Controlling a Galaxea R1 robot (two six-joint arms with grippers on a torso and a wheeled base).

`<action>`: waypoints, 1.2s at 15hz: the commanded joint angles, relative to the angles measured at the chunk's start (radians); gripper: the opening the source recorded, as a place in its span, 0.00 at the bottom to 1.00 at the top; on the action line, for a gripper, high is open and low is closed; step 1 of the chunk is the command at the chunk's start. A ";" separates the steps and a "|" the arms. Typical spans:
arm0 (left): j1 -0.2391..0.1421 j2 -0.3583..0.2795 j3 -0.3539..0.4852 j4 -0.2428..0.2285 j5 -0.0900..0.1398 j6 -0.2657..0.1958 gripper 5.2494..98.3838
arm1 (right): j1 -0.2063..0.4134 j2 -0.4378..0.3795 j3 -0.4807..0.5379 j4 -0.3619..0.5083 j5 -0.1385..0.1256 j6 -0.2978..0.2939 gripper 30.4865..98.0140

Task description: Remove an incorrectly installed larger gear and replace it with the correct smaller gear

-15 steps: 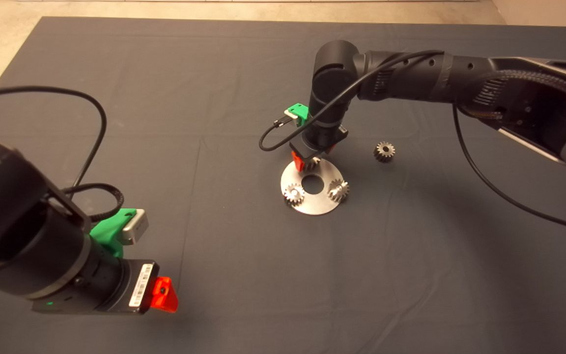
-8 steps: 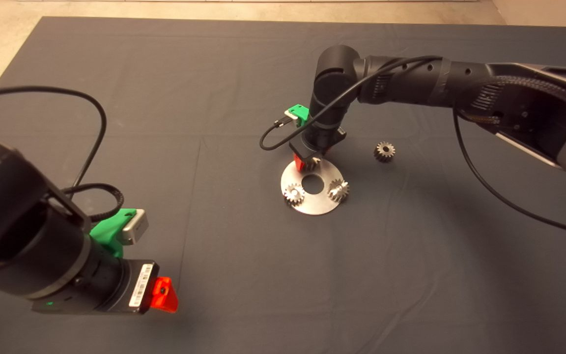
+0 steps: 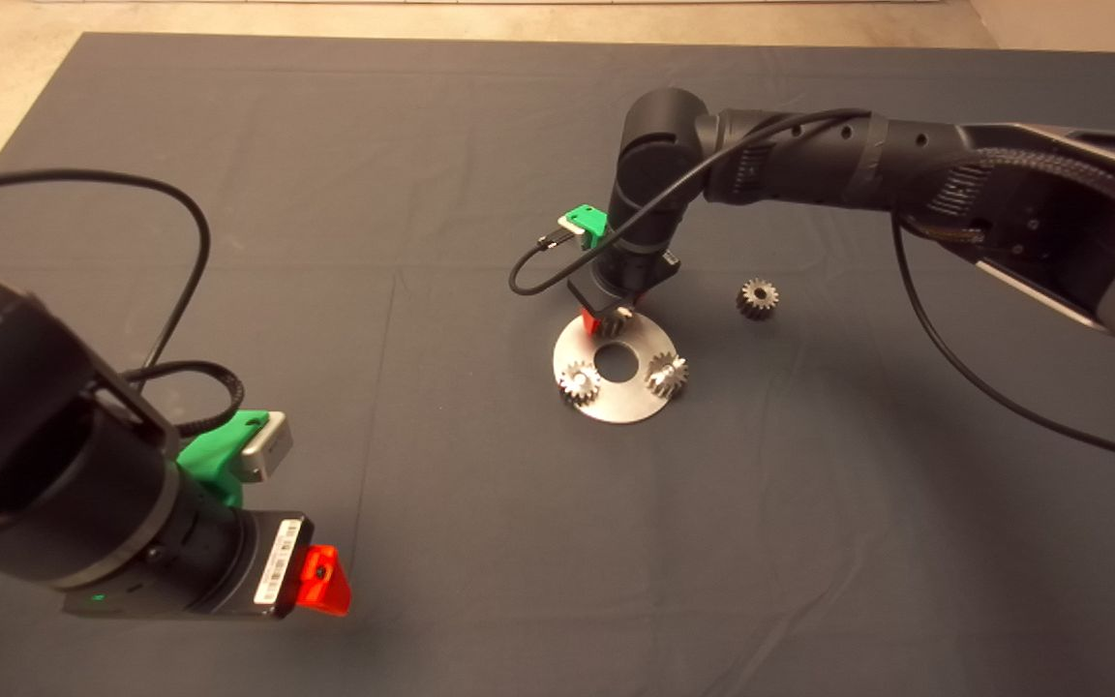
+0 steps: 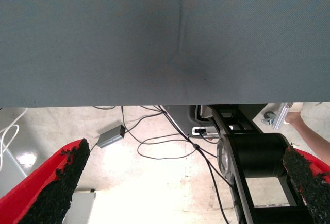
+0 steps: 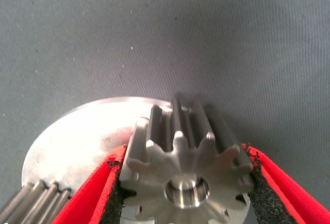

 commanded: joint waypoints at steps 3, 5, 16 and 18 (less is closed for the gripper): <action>-0.016 -0.002 0.017 -0.013 0.063 -0.008 0.99 | 0.030 0.005 0.020 -0.031 -0.011 -0.003 0.33; -0.016 -0.002 0.018 -0.013 0.063 -0.008 0.99 | 0.030 0.005 0.021 -0.031 -0.011 -0.003 0.33; -0.016 -0.003 0.018 -0.013 0.063 -0.010 0.99 | 0.033 0.005 0.022 -0.031 -0.011 -0.003 0.29; -0.016 -0.003 0.018 -0.013 0.063 -0.010 0.99 | 0.034 0.005 0.023 -0.031 -0.011 -0.003 0.28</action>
